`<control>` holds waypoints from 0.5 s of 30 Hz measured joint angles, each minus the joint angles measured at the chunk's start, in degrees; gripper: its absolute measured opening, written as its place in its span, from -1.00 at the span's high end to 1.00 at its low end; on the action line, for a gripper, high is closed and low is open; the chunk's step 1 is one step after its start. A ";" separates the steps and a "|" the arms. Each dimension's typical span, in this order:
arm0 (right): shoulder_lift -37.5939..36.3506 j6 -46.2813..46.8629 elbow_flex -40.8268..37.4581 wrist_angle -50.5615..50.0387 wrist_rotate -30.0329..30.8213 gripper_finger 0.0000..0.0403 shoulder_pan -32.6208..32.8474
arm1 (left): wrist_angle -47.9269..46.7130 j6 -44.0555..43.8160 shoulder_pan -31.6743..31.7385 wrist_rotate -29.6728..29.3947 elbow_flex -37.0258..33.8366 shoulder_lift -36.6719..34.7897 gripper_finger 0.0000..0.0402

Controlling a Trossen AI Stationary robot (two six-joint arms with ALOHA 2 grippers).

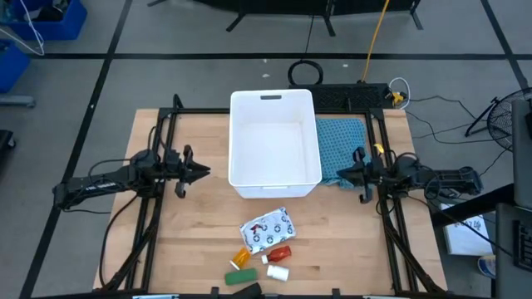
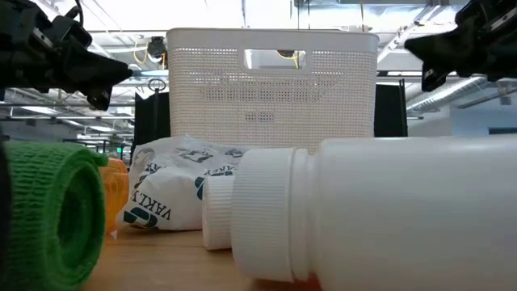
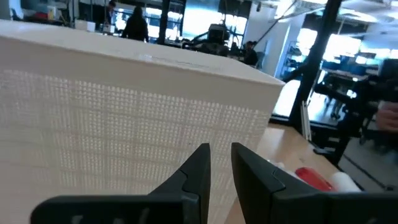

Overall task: Pick & place medical supplies in basket/bin
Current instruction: Put the red medicine bottle into the white bin

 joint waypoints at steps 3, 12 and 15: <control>1.14 -0.14 -0.05 4.76 -4.68 1.00 0.01 | 0.07 2.24 0.00 -1.98 0.00 0.01 0.67; 14.16 -6.43 2.18 21.47 -4.50 1.00 7.61 | 0.99 3.44 0.00 -4.95 0.00 0.01 0.67; 21.86 -9.05 6.62 23.06 -2.20 1.00 12.22 | 0.96 3.42 0.00 -4.95 0.00 0.01 0.67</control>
